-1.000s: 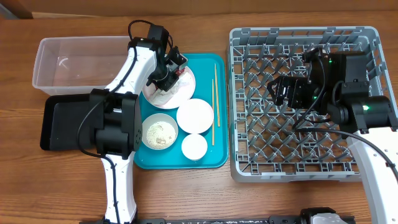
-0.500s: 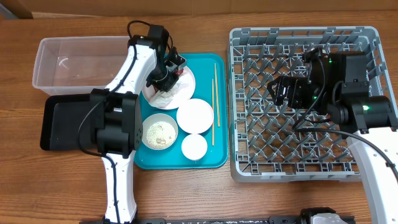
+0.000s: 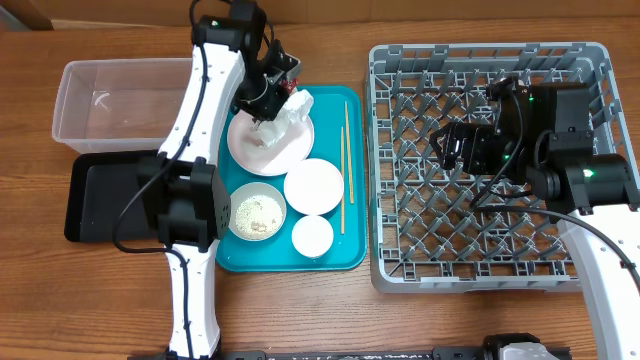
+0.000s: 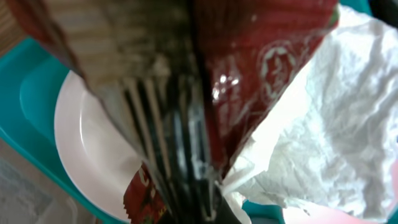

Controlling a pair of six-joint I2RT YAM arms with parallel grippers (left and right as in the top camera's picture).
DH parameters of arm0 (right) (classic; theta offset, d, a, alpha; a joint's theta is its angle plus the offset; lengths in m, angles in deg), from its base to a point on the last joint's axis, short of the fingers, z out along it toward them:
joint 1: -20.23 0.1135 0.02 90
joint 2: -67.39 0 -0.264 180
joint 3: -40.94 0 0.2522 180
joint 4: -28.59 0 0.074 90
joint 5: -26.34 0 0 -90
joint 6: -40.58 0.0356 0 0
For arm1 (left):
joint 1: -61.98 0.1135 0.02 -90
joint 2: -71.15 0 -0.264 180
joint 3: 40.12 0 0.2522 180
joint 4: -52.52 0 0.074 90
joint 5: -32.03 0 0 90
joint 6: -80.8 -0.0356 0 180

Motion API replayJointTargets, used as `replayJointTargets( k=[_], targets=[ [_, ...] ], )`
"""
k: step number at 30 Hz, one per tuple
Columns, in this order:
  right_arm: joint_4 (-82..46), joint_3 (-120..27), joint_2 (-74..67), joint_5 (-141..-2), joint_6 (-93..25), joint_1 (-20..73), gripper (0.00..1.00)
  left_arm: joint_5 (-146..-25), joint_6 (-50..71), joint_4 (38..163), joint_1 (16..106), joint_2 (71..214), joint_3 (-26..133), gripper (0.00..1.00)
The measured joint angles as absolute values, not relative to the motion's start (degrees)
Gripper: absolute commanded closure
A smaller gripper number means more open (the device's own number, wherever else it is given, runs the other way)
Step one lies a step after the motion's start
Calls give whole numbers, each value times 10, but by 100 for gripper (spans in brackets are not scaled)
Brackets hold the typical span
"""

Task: Sort waste into correct bins and load items into the dishwasher
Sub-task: 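Carry the wrapper and tissue left and drop them into the clear bin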

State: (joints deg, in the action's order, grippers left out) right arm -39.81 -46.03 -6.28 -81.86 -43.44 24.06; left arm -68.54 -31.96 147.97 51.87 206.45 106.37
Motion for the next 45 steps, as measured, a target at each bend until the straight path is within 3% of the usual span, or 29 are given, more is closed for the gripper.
replayJointTargets(
  k=[12, 23, 33, 42, 43, 45],
  targets=[
    [-400, -460, -63, -819, -434, 241, 0, -739, -270, 1589, 537, 2065, 1218, 96],
    [-401, -460, -63, -818, -434, 241, 0, -761, -161, 1572, 664, 2065, 1292, 96],
    [-401, -460, -63, -819, -434, 241, 0, -690, 107, 1507, 798, 2065, 1288, 96],
    [-403, -460, -63, -823, -434, 241, 0, -629, 253, 1470, 800, 2065, 1186, 96],
    [-404, -460, -63, -824, -434, 241, 0, -625, 269, 1462, 800, 2065, 1170, 93],
    [-406, -460, -63, -823, -434, 241, 0, -621, 290, 1445, 800, 2065, 1139, 59]
  ],
)
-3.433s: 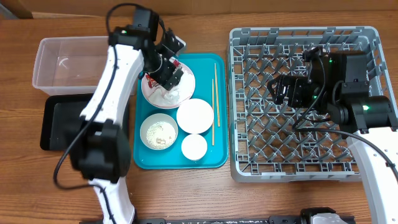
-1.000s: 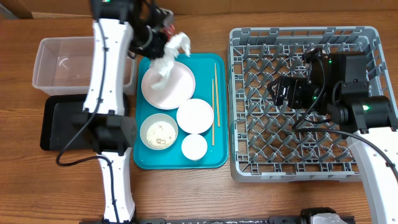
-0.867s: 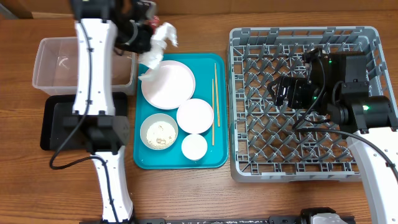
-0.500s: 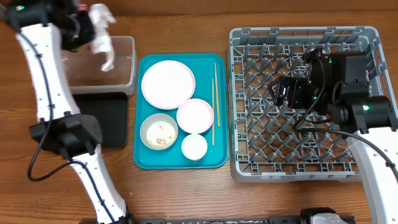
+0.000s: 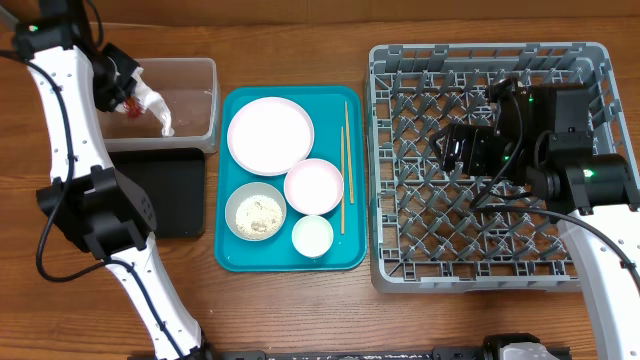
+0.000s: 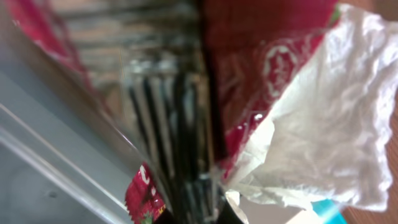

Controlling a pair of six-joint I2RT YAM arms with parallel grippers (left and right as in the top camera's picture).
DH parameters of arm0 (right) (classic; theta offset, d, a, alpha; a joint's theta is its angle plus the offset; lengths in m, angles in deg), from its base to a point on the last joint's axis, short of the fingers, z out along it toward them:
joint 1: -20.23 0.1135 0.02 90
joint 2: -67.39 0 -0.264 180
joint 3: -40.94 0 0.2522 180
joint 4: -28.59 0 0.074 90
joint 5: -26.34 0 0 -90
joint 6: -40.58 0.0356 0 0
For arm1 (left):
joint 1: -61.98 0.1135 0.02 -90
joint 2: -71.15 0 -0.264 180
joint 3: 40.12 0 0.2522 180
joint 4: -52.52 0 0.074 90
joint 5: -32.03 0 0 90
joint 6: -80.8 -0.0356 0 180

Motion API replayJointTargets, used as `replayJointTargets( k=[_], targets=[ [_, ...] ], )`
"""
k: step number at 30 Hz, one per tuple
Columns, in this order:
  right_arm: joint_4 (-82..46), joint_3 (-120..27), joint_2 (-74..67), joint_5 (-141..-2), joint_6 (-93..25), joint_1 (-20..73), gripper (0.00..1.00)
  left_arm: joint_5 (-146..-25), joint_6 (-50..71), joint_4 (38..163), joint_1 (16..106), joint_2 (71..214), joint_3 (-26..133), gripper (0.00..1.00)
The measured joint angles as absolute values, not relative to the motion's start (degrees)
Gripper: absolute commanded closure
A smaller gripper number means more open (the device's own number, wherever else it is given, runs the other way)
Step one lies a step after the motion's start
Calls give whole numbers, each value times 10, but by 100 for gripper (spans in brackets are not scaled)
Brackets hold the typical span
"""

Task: Sort waste into correct bins and load items into the dishwasher
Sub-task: 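Carry the wrapper and tissue left and drop them into the clear bin, then move left gripper to the rice bowl and grasp its rim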

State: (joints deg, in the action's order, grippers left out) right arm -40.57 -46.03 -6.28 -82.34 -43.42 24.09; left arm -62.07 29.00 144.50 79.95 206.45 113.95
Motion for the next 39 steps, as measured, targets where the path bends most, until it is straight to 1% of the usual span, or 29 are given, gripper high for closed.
replayJointTargets(
  k=[1, 2, 3, 4, 7, 11, 13, 14, 16, 20, 21, 23, 25, 29, 33, 39],
  targets=[
    [-407, -460, -63, -824, -434, 241, 0, -620, 299, 1441, 799, 2065, 1128, 31],
    [-409, -460, -63, -823, -434, 241, 0, -619, 304, 1440, 799, 2065, 1119, 14],
    [-410, -460, -63, -823, -434, 241, 0, -618, 309, 1440, 799, 2065, 1114, 3],
    [-410, -460, -63, -823, -434, 241, 0, -618, 310, 1439, 799, 2065, 1112, 0],
    [-409, -460, -63, -823, -434, 241, 0, -625, 301, 1436, 799, 2065, 1118, 0],
    [-409, -460, -63, -823, -434, 241, 0, -674, 244, 1447, 800, 2065, 1158, 0],
    [-409, -460, -63, -823, -434, 241, 0, -718, 199, 1458, 800, 2065, 1201, 10],
    [-409, -460, -63, -823, -434, 241, 0, -739, 178, 1464, 800, 2065, 1221, 14],
    [-409, -460, -63, -824, -434, 241, 0, -796, 123, 1487, 798, 2065, 1267, 16],
    [-409, -460, -63, -823, -434, 241, 0, -870, 24, 1564, 780, 2065, 1335, 15],
    [-409, -460, -63, -823, -434, 241, 0, -878, 4, 1591, 771, 2065, 1347, 19],
    [-409, -460, -63, -824, -434, 241, 0, -880, -26, 1625, 750, 2065, 1364, 19],
    [-410, -460, -63, -823, -434, 241, 0, -877, -49, 1628, 727, 2065, 1369, 19],
    [-416, -460, -63, -823, -434, 241, 0, -869, -65, 1628, 688, 2065, 1369, 20],
    [-419, -460, -63, -824, -434, 241, 0, -847, -68, 1630, 659, 2051, 1369, 18],
    [-422, -460, -63, -823, -434, 241, 0, -778, -63, 1629, 633, 1955, 1327, 17]
  ],
)
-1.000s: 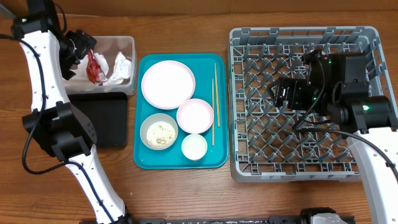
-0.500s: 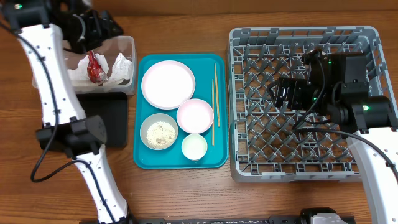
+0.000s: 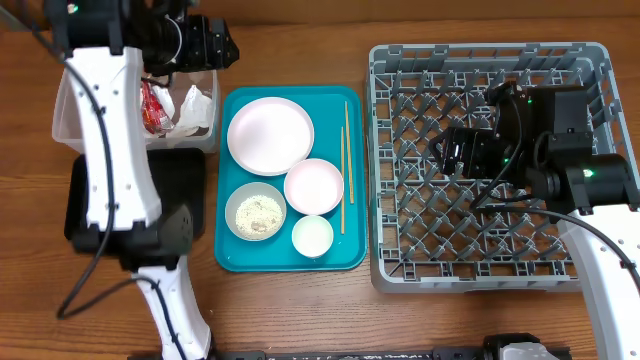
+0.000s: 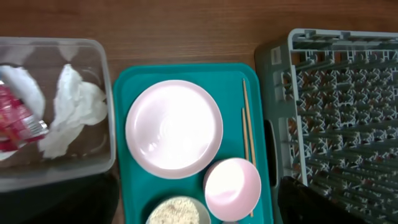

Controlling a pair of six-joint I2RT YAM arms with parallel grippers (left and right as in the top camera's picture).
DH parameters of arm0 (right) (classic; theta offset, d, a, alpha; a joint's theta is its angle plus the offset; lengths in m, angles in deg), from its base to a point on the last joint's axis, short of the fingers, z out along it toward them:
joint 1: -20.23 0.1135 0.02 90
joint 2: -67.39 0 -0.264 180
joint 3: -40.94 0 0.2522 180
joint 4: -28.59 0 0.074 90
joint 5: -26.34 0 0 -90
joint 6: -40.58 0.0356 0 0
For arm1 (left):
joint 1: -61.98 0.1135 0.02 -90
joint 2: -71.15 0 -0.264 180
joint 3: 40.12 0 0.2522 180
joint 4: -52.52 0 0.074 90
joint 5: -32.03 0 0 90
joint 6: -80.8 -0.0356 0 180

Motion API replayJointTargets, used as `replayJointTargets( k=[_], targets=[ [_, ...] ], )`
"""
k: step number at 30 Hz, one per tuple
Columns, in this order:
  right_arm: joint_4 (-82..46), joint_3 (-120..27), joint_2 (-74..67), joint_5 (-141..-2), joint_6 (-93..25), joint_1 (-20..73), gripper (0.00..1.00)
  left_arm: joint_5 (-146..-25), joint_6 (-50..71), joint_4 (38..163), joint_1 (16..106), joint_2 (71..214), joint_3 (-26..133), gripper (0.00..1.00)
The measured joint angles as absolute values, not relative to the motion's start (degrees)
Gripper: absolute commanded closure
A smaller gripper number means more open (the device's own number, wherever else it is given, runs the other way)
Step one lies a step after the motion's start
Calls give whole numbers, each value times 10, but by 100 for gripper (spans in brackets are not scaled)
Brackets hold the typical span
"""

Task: Sort waste into correct bins and load items into the dishwasher
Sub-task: 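Move left gripper to the rice bowl and grasp its rim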

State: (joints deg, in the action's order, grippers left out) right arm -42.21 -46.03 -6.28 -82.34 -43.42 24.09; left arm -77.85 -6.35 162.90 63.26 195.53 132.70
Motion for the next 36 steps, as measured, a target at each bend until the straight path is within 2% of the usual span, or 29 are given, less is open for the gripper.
replayJointTargets(
  k=[10, 20, 23, 25, 36],
  targets=[
    [-422, -460, -63, -824, -434, 241, 0, -732, -62, 1631, 624, 1767, 1082, 19],
    [-422, -460, -63, -824, -434, 241, 0, -676, -57, 1599, 570, 1767, 843, 24],
    [-422, -460, -63, -823, -434, 241, 0, -658, -49, 1575, 551, 1767, 807, 37],
    [-422, -460, -63, -824, -434, 241, 0, -652, -44, 1560, 542, 1767, 787, 43],
    [-422, -460, -63, -824, -434, 241, 0, -641, -33, 1480, 490, 1767, 661, 43]
  ],
)
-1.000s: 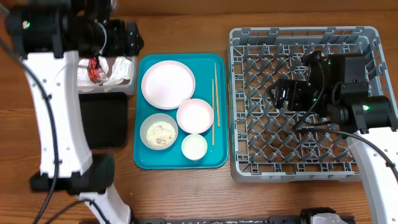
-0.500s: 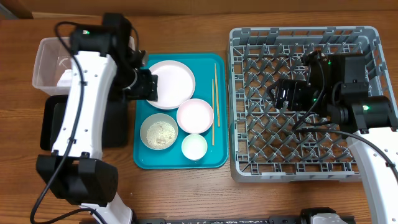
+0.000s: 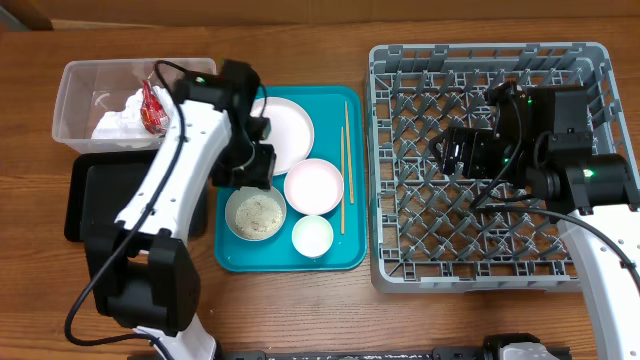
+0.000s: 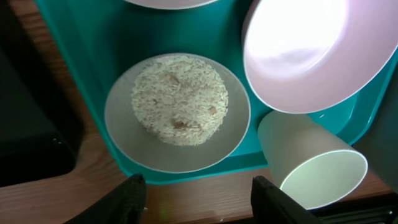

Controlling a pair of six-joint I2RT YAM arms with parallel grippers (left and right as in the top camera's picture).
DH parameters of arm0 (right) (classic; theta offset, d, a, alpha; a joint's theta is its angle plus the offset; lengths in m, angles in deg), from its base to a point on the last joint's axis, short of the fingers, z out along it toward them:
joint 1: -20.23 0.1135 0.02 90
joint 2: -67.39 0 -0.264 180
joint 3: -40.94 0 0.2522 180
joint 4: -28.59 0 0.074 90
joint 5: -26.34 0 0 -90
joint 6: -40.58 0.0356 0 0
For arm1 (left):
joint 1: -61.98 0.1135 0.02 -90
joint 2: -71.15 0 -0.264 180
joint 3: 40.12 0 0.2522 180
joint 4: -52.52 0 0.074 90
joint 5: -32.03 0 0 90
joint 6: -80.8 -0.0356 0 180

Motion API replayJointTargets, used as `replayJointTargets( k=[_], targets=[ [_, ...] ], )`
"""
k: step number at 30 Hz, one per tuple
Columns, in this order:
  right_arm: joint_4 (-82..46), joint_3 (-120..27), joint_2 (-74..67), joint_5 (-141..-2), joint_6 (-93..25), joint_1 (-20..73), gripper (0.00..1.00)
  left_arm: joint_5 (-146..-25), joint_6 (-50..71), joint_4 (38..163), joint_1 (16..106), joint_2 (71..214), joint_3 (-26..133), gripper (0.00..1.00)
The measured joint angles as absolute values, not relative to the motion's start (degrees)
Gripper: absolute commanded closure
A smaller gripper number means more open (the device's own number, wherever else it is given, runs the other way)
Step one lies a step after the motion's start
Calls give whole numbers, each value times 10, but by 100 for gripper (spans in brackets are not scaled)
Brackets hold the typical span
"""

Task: Sort waste into correct bins and load items into the dishwasher
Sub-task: 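Move left gripper to the rice bowl and grasp its rim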

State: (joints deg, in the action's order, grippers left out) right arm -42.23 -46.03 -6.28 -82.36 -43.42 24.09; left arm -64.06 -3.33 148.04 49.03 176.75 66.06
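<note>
My left gripper (image 3: 250, 166) hangs open over the teal tray (image 3: 340, 256), just above the grey bowl of rice (image 3: 256, 213). In the left wrist view the rice bowl (image 4: 177, 109) lies ahead of the left gripper (image 4: 199, 186), with nothing between the fingers. A pink bowl (image 4: 317, 50) and a pale cup (image 4: 317, 168) sit to its right. The white plate (image 3: 290, 125) and chopsticks (image 3: 347, 160) also lie on the tray. A red wrapper (image 3: 152, 108) and a white napkin (image 3: 118, 118) rest in the clear bin (image 3: 80, 90). My right gripper (image 3: 450, 150) hovers over the grey dish rack (image 3: 480, 270).
A black bin (image 3: 100, 200) sits left of the tray, below the clear bin. The dish rack fills the right half of the table, close against the tray's right edge. Bare wood runs along the front.
My left gripper was up by the clear bin, looking down on bin and tray. It is now low over the rice bowl, still open. The right arm has not moved.
My left gripper was shut on the red wrapper and napkin at the white plate. Then it held them over the clear bin. Then both lay in the bin and the gripper was empty above it. It now stands open above the rice bowl.
</note>
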Motion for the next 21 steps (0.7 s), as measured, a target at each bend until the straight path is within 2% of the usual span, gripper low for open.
replayJointTargets(
  k=[16, 21],
  targets=[
    [-422, -460, -63, -824, -434, 241, 0, -621, -32, 1460, 459, 1767, 648, 43],
    [-423, -460, -63, -824, -434, 241, 0, -617, -31, 1441, 443, 1767, 632, 46]
  ],
)
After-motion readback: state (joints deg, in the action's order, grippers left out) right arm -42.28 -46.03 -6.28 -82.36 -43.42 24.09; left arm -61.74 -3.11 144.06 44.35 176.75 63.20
